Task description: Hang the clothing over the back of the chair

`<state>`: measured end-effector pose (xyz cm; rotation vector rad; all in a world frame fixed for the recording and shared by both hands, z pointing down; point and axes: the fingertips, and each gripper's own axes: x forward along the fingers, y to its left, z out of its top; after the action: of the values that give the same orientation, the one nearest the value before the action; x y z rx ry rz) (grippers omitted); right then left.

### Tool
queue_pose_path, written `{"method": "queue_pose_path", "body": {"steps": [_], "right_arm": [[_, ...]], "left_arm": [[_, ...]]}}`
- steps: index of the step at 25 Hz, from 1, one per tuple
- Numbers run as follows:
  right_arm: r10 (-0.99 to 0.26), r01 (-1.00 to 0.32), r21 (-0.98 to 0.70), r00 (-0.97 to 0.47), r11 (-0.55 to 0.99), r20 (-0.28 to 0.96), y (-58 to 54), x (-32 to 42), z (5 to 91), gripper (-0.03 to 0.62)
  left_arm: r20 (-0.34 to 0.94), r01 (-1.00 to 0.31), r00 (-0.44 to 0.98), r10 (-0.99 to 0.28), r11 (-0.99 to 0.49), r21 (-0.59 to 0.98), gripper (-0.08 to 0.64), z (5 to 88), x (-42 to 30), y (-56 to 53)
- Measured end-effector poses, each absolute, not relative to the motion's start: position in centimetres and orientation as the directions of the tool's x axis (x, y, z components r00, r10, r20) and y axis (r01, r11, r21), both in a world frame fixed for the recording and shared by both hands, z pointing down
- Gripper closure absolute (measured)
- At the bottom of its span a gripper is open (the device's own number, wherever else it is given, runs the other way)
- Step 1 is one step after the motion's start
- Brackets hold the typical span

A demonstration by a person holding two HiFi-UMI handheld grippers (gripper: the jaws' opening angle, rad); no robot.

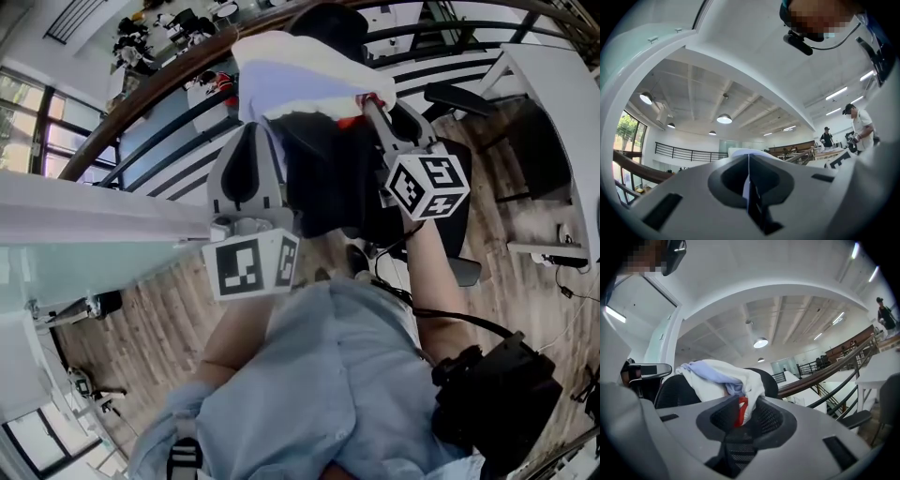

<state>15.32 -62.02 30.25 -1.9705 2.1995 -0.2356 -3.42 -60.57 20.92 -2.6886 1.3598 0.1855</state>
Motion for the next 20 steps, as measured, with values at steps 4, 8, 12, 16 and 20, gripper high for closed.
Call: {"method": "queue_pose_path", "body": {"steps": [4, 8, 12, 16, 20], "right_arm": [[-0.995, -0.955, -0.28, -0.103, 0.098, 0.002, -60.5, 15.8, 31.1, 0.385], [-0.994, -0.951, -0.299, -0.098, 0.081, 0.042, -58.5, 15.8, 32.7, 0.353], [-0.998, -0.979, -0.196, -0.063, 0.063, -0.004, -56.5, 15.0, 29.2, 0.359], [-0.991, -0.997, -0.059, -0.044, 0.052, -0.125, -53.8, 13.1, 23.9, 0.414], [-0.98, -0.996, 0.006, -0.091, 0.092, -0.176, -52.9, 9.9, 21.6, 0.467]], "left_arm": [[-0.18, -0.797, 0.601, -0.779, -0.602, -0.052, 0.548, 20.5, -2.8, -59.6], [-0.187, -0.78, 0.62, -0.762, -0.624, -0.041, 0.548, 20.8, -2.1, -58.7], [-0.198, -0.764, 0.637, -0.745, -0.645, -0.032, 0.548, 20.0, -1.2, -57.8], [-0.222, -0.757, 0.642, -0.734, -0.653, -0.033, 0.548, 19.1, -1.0, -56.5], [-0.23, -0.754, 0.645, -0.729, -0.656, -0.033, 0.548, 19.1, -0.9, -56.0]]}}
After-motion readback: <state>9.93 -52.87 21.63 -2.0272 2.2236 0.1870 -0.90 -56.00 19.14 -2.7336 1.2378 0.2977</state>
